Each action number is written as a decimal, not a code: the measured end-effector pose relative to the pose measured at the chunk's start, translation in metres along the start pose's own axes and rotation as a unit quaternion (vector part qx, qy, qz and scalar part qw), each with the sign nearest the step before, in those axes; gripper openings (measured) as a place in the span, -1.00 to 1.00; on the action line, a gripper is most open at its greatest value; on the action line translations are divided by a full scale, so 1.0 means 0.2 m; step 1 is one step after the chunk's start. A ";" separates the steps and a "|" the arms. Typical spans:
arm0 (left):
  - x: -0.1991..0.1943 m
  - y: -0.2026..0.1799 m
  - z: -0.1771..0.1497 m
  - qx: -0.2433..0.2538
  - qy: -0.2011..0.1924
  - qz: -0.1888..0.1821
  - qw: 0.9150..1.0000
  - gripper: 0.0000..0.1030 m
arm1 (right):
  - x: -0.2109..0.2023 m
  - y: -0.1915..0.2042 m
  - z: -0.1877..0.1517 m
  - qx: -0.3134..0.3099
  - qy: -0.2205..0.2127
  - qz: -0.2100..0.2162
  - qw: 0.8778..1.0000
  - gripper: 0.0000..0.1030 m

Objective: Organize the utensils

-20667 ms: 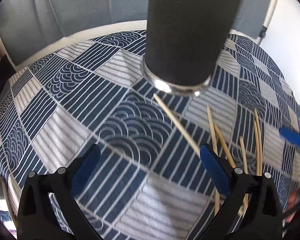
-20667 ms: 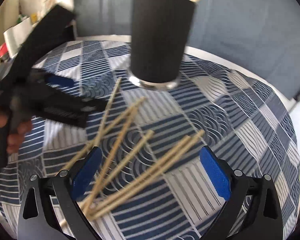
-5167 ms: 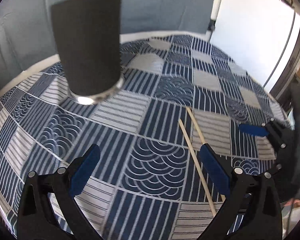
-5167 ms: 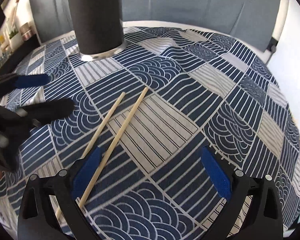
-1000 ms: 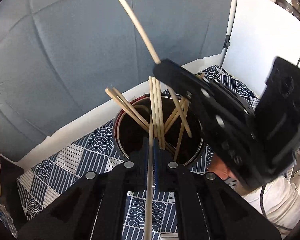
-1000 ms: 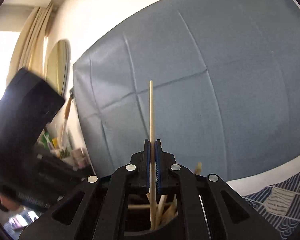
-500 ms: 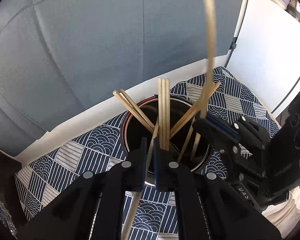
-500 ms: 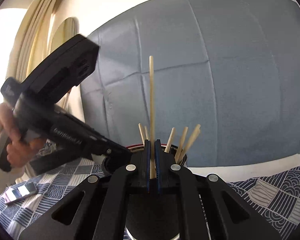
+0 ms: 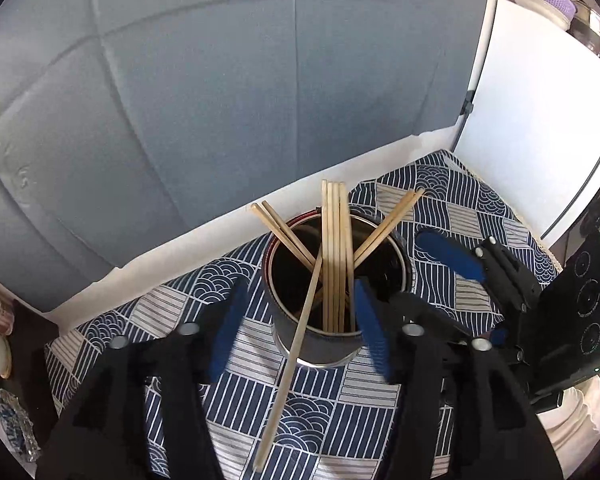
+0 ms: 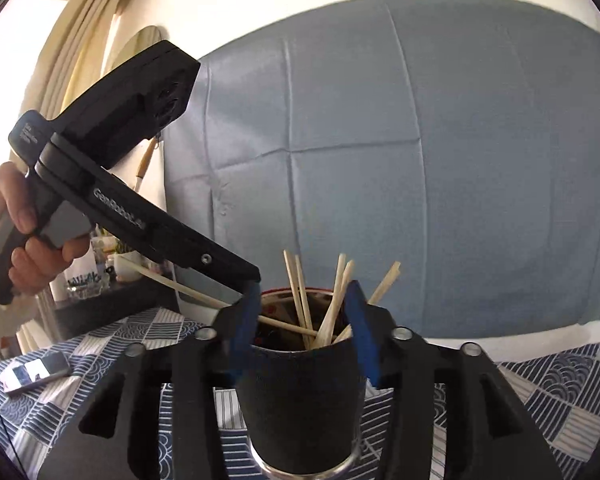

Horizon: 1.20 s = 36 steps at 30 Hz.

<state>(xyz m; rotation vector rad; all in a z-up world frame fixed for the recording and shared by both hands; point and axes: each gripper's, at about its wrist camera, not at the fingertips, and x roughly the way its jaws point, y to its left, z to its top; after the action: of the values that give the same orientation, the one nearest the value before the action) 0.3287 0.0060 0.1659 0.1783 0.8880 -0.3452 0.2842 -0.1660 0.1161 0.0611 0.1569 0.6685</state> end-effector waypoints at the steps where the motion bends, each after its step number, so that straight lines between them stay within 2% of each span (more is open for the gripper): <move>1: -0.02 0.00 -0.01 0.002 -0.004 0.004 1.000 0.29 | -0.01 0.01 0.01 -0.003 0.001 -0.003 1.000 0.13; 2: -0.04 -0.01 -0.02 0.003 -0.008 0.006 1.000 0.34 | -0.03 0.03 0.02 -0.007 -0.001 -0.012 1.000 0.23; 4: -0.10 -0.01 -0.04 0.001 -0.017 0.009 1.000 0.53 | -0.06 0.05 0.03 -0.014 -0.004 -0.021 1.000 0.68; 5: -0.14 0.00 -0.05 -0.001 -0.025 0.012 1.000 0.64 | -0.07 0.07 0.04 -0.017 -0.004 -0.024 1.000 0.73; 10: -0.32 0.01 -0.15 -0.017 -0.065 0.021 0.998 0.83 | -0.13 0.16 0.08 -0.041 0.007 -0.038 0.998 0.78; 16: -0.46 0.09 -0.32 -0.043 -0.088 0.017 0.995 0.87 | -0.05 0.34 0.07 -0.072 0.032 -0.012 0.997 0.78; 19: -0.46 0.14 -0.39 -0.055 -0.088 0.021 0.994 0.87 | 0.01 0.42 0.04 -0.093 0.042 -0.003 0.995 0.78; 23: -0.44 0.24 -0.47 -0.078 -0.089 0.006 0.993 0.87 | 0.09 0.47 0.03 -0.094 0.042 0.004 0.995 0.77; 26: -0.42 0.26 -0.50 -0.077 -0.105 0.005 0.991 0.87 | 0.11 0.47 0.03 -0.093 0.048 0.007 0.994 0.76; 30: -0.33 0.27 -0.51 -0.087 -0.130 -0.035 0.987 0.87 | 0.08 0.46 -0.02 -0.129 0.059 -0.008 0.990 0.78; 31: -0.31 0.26 -0.51 -0.088 -0.134 -0.045 0.986 0.83 | 0.06 0.45 -0.03 -0.137 0.062 -0.014 0.989 0.78; 33: -0.25 0.23 -0.50 -0.090 -0.141 -0.045 0.985 0.61 | 0.04 0.43 -0.07 -0.154 0.071 -0.023 0.985 0.78; 34: -0.21 0.22 -0.50 -0.089 -0.138 -0.056 0.985 0.29 | 0.02 0.41 -0.09 -0.161 0.075 -0.029 0.984 0.78; 35: -0.17 0.20 -0.49 -0.088 -0.131 -0.071 0.985 -0.18 | 0.01 0.40 -0.09 -0.165 0.078 -0.032 0.983 0.78; 36: -0.11 0.19 -0.47 -0.091 -0.116 -0.088 0.985 -0.46 | -0.02 0.38 -0.10 -0.168 0.081 -0.038 0.982 0.78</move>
<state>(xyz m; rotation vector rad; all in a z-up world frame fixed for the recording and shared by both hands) 0.2607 0.0740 0.1253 -0.1081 0.7002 -0.4370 0.2320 -0.1090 0.1043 -0.3243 0.1997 0.6166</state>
